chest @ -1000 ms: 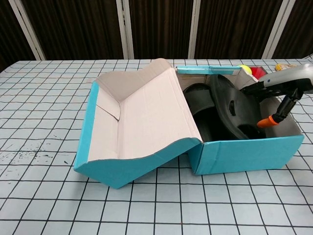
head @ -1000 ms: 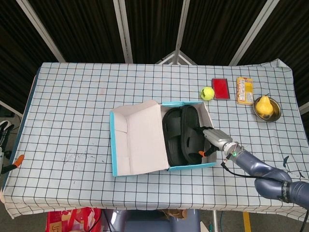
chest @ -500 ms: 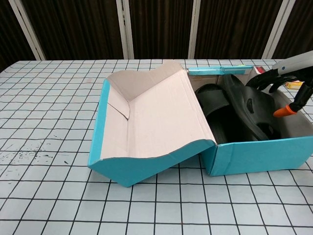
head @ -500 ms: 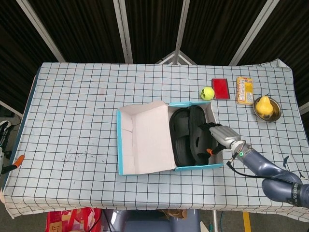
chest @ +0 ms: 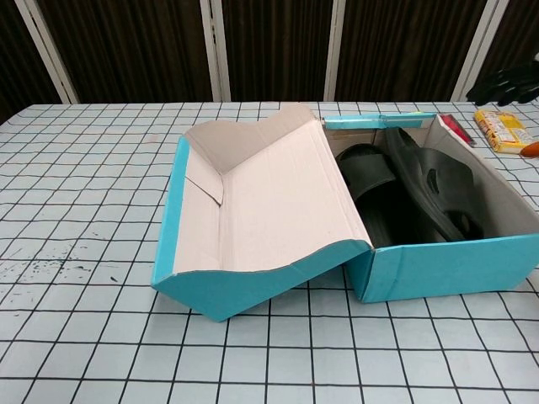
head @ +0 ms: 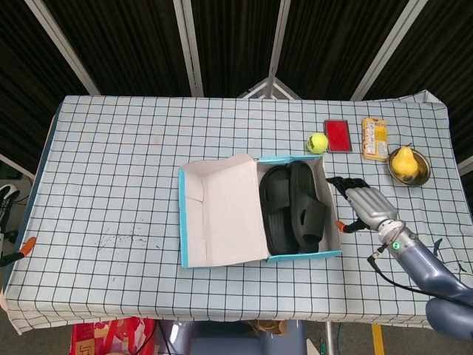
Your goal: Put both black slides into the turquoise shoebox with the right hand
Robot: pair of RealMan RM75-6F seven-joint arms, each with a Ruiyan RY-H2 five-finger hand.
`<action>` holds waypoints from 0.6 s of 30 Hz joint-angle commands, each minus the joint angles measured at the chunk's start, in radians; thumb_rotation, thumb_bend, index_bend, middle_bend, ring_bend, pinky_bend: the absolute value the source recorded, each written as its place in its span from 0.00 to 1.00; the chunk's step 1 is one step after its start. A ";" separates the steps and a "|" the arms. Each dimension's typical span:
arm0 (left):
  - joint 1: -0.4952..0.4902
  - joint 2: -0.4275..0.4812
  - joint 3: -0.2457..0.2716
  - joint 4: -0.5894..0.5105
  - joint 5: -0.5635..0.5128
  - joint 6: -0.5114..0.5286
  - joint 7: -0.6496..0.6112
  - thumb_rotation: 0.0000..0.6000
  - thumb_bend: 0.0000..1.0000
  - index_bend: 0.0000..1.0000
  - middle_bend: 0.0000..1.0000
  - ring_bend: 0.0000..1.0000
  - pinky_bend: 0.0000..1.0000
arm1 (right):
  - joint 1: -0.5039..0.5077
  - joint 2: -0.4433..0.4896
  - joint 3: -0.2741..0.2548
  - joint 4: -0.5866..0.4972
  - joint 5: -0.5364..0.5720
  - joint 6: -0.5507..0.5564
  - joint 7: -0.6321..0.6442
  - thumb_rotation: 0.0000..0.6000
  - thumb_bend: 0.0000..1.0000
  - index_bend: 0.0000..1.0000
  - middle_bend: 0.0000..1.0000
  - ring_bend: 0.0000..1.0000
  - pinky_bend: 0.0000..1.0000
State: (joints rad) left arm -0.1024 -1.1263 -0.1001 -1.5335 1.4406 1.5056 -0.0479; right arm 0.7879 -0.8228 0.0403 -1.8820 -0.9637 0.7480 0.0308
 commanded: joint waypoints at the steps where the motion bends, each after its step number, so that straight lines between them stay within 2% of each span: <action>1: 0.003 0.004 -0.002 0.000 0.000 0.006 -0.011 1.00 0.31 0.01 0.00 0.00 0.00 | -0.225 0.020 -0.026 -0.092 -0.140 0.345 0.028 1.00 0.35 0.09 0.14 0.16 0.00; 5: 0.010 0.011 -0.003 -0.003 0.006 0.020 -0.026 1.00 0.31 0.01 0.00 0.00 0.00 | -0.425 -0.055 -0.103 -0.084 -0.267 0.631 -0.041 1.00 0.35 0.12 0.17 0.17 0.00; 9: 0.017 0.018 -0.002 -0.009 0.014 0.035 -0.035 1.00 0.31 0.01 0.00 0.00 0.00 | -0.579 -0.165 -0.152 0.007 -0.377 0.840 -0.093 1.00 0.35 0.15 0.17 0.17 0.00; 13: 0.028 0.025 -0.003 -0.014 0.017 0.055 -0.045 1.00 0.31 0.01 0.00 0.00 0.00 | -0.660 -0.269 -0.164 0.154 -0.466 0.952 -0.100 1.00 0.35 0.18 0.17 0.17 0.00; 15: 0.034 0.030 -0.006 -0.016 0.018 0.067 -0.055 1.00 0.31 0.01 0.00 0.00 0.00 | -0.682 -0.307 -0.159 0.223 -0.485 0.973 -0.104 1.00 0.35 0.18 0.17 0.17 0.00; 18: 0.042 0.036 -0.009 -0.015 0.016 0.081 -0.067 1.00 0.31 0.01 0.00 0.00 0.00 | -0.698 -0.336 -0.142 0.269 -0.476 0.974 -0.117 1.00 0.35 0.19 0.17 0.17 0.00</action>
State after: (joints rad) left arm -0.0623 -1.0925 -0.1077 -1.5491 1.4569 1.5839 -0.1127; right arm 0.1305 -1.1058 -0.0995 -1.6737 -1.4097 1.6917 -0.0637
